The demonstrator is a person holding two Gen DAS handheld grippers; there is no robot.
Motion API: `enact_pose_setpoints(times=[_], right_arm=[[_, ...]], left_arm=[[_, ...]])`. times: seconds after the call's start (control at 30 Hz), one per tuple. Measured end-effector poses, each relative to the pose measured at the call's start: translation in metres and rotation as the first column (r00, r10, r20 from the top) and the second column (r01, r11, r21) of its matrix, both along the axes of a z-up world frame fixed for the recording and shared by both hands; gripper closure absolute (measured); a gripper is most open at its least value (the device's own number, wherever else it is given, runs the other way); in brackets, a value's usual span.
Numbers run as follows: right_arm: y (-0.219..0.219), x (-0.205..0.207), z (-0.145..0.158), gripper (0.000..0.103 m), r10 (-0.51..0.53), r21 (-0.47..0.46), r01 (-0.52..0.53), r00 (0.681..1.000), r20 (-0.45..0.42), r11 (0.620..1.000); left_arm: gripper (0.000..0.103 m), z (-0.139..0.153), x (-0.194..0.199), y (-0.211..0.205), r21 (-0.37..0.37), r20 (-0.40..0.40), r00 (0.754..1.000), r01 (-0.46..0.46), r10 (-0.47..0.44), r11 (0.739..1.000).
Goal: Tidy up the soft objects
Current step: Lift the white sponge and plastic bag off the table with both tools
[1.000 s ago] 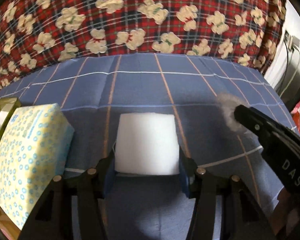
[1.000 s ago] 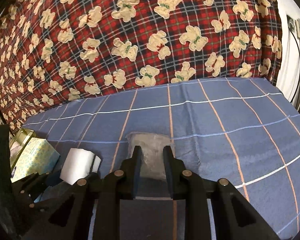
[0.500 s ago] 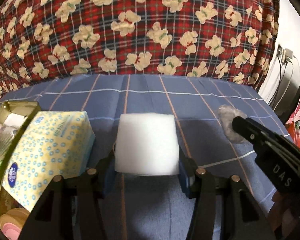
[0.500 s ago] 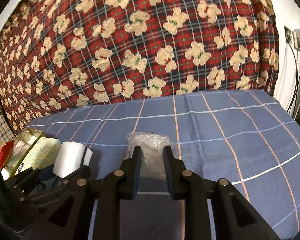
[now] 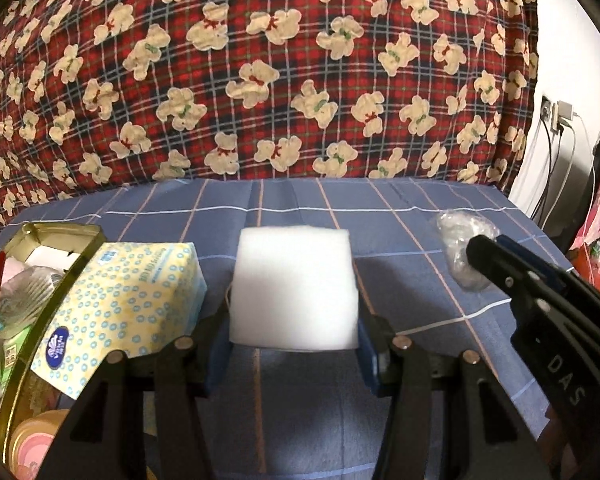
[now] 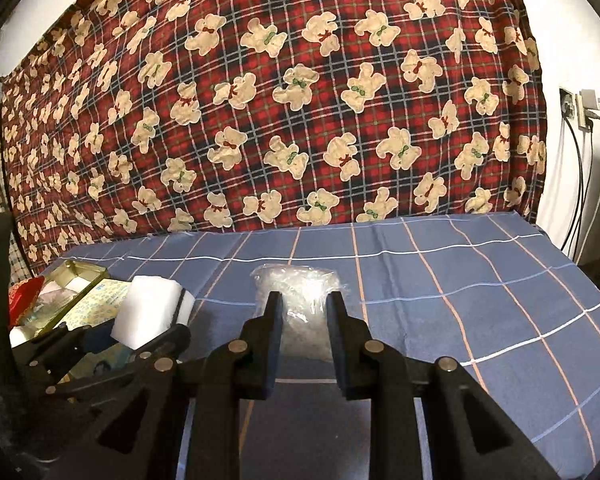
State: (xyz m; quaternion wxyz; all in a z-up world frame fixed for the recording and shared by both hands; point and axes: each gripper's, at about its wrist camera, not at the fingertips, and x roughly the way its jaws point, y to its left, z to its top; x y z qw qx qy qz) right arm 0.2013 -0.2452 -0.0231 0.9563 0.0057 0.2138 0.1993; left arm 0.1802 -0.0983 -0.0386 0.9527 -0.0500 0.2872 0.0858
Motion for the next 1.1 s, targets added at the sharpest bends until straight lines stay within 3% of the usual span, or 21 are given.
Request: enact_pose_setpoints(times=[1.1], right_arm=[[0.006, -0.032, 0.004, 0.078, 0.000, -0.003, 0.000, 0.996, 0.088, 1.000]], left_arm=[[0.051, 0.012, -0.047, 0.012, 0.011, 0.141, 0.989, -0.033, 0.031, 0.999]])
